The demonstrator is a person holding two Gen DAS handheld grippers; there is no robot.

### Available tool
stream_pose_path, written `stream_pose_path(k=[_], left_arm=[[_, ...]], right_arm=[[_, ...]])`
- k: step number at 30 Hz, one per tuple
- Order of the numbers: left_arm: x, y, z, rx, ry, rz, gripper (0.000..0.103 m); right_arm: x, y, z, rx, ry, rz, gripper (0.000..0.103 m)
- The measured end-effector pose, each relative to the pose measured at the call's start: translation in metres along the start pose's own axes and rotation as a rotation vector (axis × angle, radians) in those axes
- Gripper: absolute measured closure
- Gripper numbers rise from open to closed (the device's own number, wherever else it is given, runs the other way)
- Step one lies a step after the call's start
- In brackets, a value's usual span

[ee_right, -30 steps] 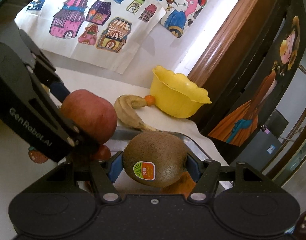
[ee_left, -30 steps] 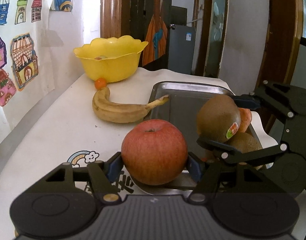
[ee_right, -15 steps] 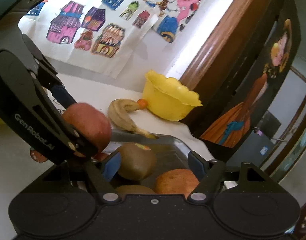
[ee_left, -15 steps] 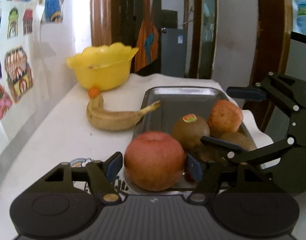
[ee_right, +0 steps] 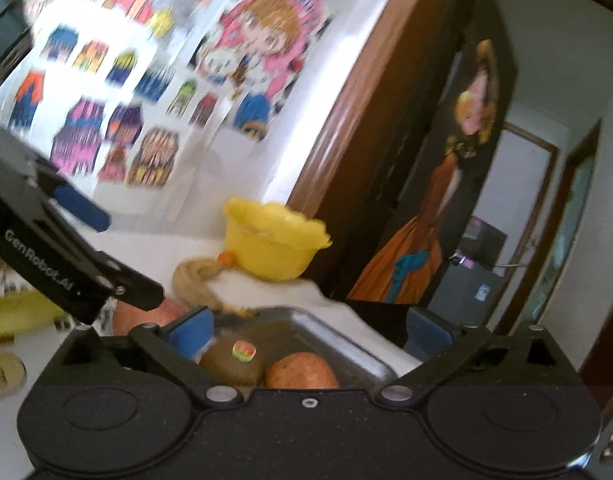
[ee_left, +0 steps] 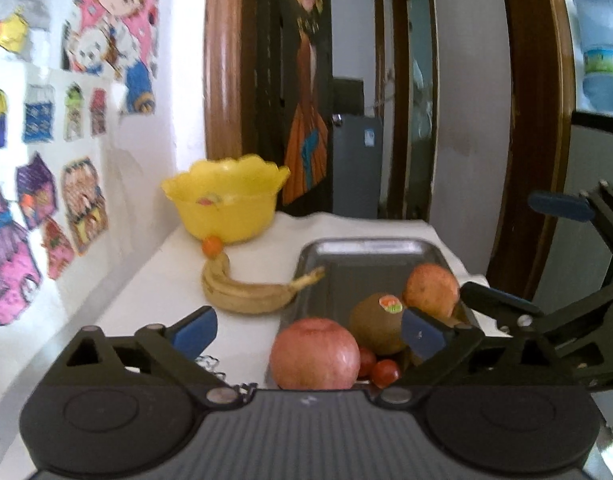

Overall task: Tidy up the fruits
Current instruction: 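Open left gripper over the tray while right gripper releases the kiwi onto it, then lift both tools away from the tray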

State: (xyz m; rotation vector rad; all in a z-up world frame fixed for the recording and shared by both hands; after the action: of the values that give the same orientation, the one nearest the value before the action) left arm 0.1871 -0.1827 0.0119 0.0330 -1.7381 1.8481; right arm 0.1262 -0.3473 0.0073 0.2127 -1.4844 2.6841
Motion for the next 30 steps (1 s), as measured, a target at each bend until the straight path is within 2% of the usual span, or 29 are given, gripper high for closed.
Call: stream_pose_path(k=[8,14,18,25,30], left_arm=[[0.054,-0.008,-0.020,0.040,-0.022,0.102,0.001],[0.092,0.001,-0.046,0.076,-0.053,0.134,0.000],[0.113,0.010,-0.067,0.096,-0.079,0.124,0.000],[0.144,0.037,-0.101,0.139,-0.108,0.087,0.000],[0.164,0.058,-0.116,0.156,-0.152,0.086,0.000]], right_arm=[[0.048,-0.019,0.002,-0.106,0.050,0.018,0.001],[0.085,-0.033,-0.011,-0.140,0.062,0.017,0.001],[0.106,-0.037,-0.026,-0.180,0.062,-0.018,0.001],[0.135,-0.029,-0.057,-0.303,0.032,-0.131,0.001],[0.151,-0.024,-0.083,-0.329,0.045,-0.212,0.001]])
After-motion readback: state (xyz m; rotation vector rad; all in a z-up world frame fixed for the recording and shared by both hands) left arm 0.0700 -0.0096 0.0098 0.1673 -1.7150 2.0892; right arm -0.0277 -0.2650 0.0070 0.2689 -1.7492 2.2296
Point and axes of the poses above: each gripper's, at about its wrist camera, not at the fingertips, and x roughly against the way its jaws point, z to its right, y to its underside, the point moved 4 cm from there along -x, roughly the way its jaws point, and after that the axes turned 10 degrees about x, right-handed, at the moved point
